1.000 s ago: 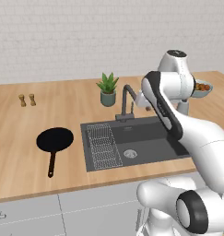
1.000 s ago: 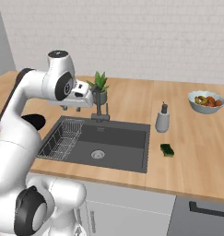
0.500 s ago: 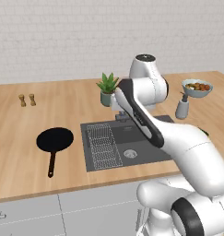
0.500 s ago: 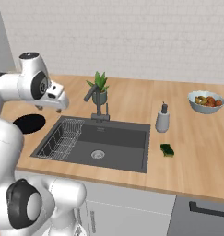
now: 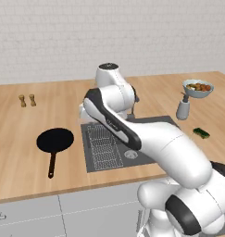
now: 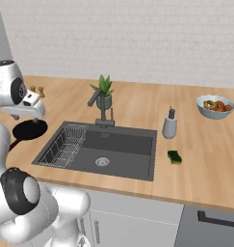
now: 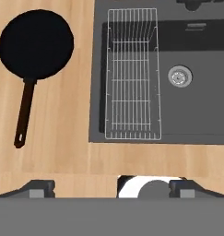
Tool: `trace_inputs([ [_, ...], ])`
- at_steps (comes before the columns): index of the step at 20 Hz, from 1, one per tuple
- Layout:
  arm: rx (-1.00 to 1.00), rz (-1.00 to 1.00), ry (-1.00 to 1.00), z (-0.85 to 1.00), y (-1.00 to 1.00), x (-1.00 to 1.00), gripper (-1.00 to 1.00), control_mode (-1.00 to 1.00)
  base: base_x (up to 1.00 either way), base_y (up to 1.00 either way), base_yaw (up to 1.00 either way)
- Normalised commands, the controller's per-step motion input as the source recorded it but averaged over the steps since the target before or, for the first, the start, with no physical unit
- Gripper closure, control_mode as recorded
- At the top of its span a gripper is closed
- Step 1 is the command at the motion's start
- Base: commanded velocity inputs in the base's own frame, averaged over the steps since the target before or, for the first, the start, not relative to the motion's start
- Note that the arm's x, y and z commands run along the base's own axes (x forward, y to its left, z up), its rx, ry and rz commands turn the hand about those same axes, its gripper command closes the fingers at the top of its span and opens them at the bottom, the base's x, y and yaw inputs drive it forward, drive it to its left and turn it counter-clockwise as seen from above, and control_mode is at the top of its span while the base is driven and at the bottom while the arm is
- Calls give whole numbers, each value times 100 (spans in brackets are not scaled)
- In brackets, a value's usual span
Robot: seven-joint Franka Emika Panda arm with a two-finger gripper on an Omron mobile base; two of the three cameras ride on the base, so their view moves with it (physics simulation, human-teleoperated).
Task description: Pick the pan and sponge and place them into the sink. Then turn on the water.
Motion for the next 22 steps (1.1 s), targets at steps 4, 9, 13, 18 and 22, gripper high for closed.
trace_inputs([
  [4,0,0,1,-34,100,0,-100,-100,0,0,0],
  [9,1,1,10,-47,82,-1,-100,-100,0,0,0],
  [13,1,0,12,-71,60,0,-100,-100,0,0,0],
  [18,4,0,3,-64,42,0,-100,-100,0,0,0],
  [22,0,0,1,-22,28,0,-100,-100,0,0,0],
])
